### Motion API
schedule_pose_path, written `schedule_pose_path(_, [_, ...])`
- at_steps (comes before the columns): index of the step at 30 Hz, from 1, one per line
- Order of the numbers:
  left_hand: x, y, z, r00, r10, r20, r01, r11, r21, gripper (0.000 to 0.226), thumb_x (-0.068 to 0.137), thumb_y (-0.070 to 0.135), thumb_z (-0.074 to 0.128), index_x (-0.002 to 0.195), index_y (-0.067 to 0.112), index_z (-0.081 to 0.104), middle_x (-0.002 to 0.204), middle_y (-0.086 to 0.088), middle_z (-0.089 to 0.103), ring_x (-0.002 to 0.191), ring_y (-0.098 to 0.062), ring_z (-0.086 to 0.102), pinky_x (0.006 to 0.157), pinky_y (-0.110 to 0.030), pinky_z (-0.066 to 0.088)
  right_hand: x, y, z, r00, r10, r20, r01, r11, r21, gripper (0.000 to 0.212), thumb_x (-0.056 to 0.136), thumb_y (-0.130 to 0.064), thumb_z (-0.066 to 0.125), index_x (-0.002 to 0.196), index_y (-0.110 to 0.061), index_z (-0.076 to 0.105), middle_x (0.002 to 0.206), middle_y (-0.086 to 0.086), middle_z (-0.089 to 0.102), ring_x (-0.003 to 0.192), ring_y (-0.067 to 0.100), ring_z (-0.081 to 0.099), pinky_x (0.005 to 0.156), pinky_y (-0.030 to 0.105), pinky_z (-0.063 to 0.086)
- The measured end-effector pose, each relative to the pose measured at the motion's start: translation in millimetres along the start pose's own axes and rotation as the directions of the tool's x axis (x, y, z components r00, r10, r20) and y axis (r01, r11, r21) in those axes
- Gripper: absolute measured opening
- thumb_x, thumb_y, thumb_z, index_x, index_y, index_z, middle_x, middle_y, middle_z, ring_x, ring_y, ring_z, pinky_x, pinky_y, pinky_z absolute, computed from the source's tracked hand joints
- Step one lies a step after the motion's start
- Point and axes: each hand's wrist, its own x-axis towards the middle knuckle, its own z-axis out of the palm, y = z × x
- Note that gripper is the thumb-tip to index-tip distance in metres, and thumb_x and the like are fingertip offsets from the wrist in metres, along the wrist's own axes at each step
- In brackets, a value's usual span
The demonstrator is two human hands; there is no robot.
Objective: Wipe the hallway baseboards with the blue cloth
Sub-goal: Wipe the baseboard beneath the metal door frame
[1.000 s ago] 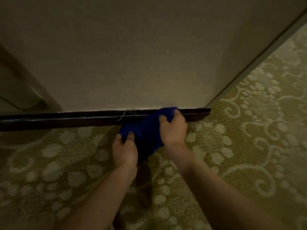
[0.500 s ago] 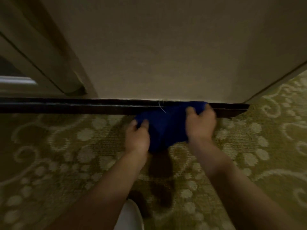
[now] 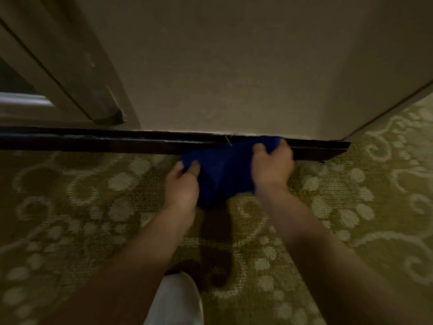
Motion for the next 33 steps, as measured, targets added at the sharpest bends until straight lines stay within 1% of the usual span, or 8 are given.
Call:
schedule_pose_path(5, [-8,6,8,0.999,0.010,0.050,-0.010,1.000,0.002,0.043,0.093,0.031,0.061,0.135,0.027,0.056,0.135,-0.003,0.061,0.121,-0.024,0.059,0.107,-0.045,0.045,-1,-5,15,0.984,0.121,-0.133,-0.106,0.988,0.112,0.023,0.098,-0.015,0.045,0.119,-0.008,0.046,0.096,0.001,0.050,0.090,0.019,0.053,0.086,0.034,0.046])
schedule_pose_path(10, [-5,1,2,0.998,-0.070,0.004,0.069,0.964,-0.259,0.032,0.100,0.025,0.052,0.132,0.023,0.055,0.121,-0.002,0.065,0.107,-0.025,0.065,0.079,-0.037,0.055,-18,27,-13,0.915,0.241,0.323,-0.352,0.869,0.348,0.013,0.098,-0.018,0.051,0.110,-0.022,0.054,0.112,0.006,0.064,0.101,0.025,0.064,0.091,0.048,0.053])
schedule_pose_path(14, [-16,-1,40,0.977,-0.077,0.200,0.098,0.990,-0.098,0.022,0.099,0.024,0.055,0.118,0.025,0.065,0.118,-0.004,0.070,0.101,-0.023,0.068,0.089,-0.040,0.055,4,45,-56,0.858,0.441,0.263,-0.512,0.697,0.503,0.024,0.099,-0.010,0.048,0.122,-0.014,0.052,0.118,0.012,0.062,0.093,0.028,0.065,0.072,0.041,0.055])
schedule_pose_path(18, [-13,10,71,0.967,-0.142,0.210,0.150,0.988,-0.022,0.011,0.099,0.019,0.055,0.105,0.027,0.061,0.112,-0.003,0.066,0.101,-0.020,0.062,0.093,-0.038,0.050,45,27,-58,0.858,0.484,0.175,-0.501,0.708,0.497,0.033,0.098,-0.012,0.049,0.131,-0.009,0.048,0.122,0.008,0.056,0.100,0.028,0.058,0.082,0.039,0.047])
schedule_pose_path(21, [-5,0,57,0.990,-0.129,0.048,0.134,0.985,-0.106,0.033,0.096,0.024,0.058,0.129,0.025,0.054,0.124,-0.005,0.063,0.112,-0.026,0.060,0.102,-0.047,0.047,35,14,-31,0.843,0.511,0.169,-0.528,0.725,0.442,0.036,0.096,-0.012,0.050,0.131,-0.010,0.043,0.125,0.006,0.053,0.104,0.027,0.054,0.086,0.038,0.046])
schedule_pose_path(24, [13,11,24,0.954,-0.098,-0.282,0.017,0.961,-0.277,0.042,0.096,0.024,0.054,0.137,0.027,0.051,0.132,-0.003,0.059,0.118,-0.029,0.057,0.107,-0.051,0.042,-5,7,16,0.827,0.454,0.331,-0.561,0.699,0.444,0.015,0.093,-0.006,0.054,0.098,-0.019,0.049,0.106,0.010,0.060,0.099,0.029,0.058,0.093,0.046,0.049])
schedule_pose_path(27, [25,26,2,0.928,-0.028,-0.371,-0.065,0.970,-0.235,0.039,0.099,0.021,0.046,0.137,0.024,0.053,0.130,0.000,0.058,0.117,-0.026,0.056,0.107,-0.046,0.042,-28,-2,39,0.804,0.386,0.453,-0.571,0.714,0.406,0.018,0.091,-0.008,0.056,0.097,-0.023,0.049,0.106,0.009,0.061,0.103,0.030,0.060,0.097,0.053,0.048])
schedule_pose_path(33, [-10,18,16,0.999,-0.035,0.037,0.036,0.999,-0.035,0.021,0.097,0.025,0.058,0.117,0.022,0.064,0.114,-0.005,0.071,0.100,-0.020,0.067,0.087,-0.037,0.055,10,10,-18,0.853,0.461,0.243,-0.501,0.596,0.628,0.019,0.091,-0.001,0.055,0.103,-0.016,0.053,0.106,0.014,0.064,0.092,0.031,0.064,0.086,0.048,0.053])
